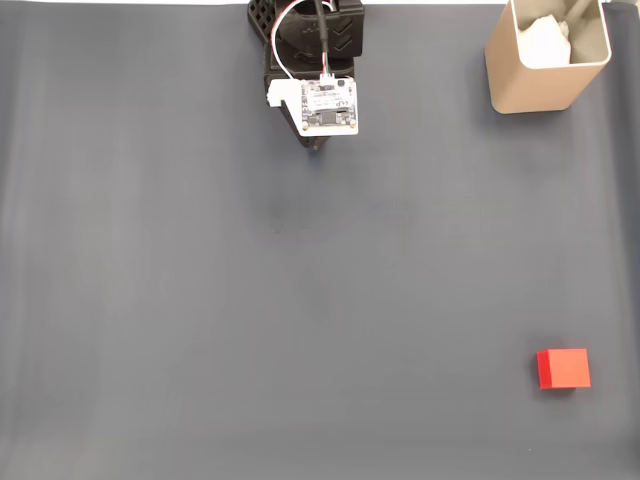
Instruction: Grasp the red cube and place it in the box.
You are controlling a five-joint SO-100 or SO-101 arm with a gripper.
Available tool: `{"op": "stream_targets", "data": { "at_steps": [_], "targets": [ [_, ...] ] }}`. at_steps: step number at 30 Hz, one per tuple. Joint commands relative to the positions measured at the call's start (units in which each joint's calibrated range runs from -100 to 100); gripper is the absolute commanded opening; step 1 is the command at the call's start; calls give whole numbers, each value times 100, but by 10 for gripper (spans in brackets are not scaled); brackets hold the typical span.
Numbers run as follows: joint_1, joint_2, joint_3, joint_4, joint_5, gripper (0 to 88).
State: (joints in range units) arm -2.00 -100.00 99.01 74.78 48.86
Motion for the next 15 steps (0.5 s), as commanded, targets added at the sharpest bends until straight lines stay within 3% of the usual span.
{"op": "stream_targets", "data": {
  "at_steps": [1, 15],
  "targets": [
    [-20, 9, 81, 112, 20, 3],
    [-13, 9, 81, 112, 49, 0]
  ]
}}
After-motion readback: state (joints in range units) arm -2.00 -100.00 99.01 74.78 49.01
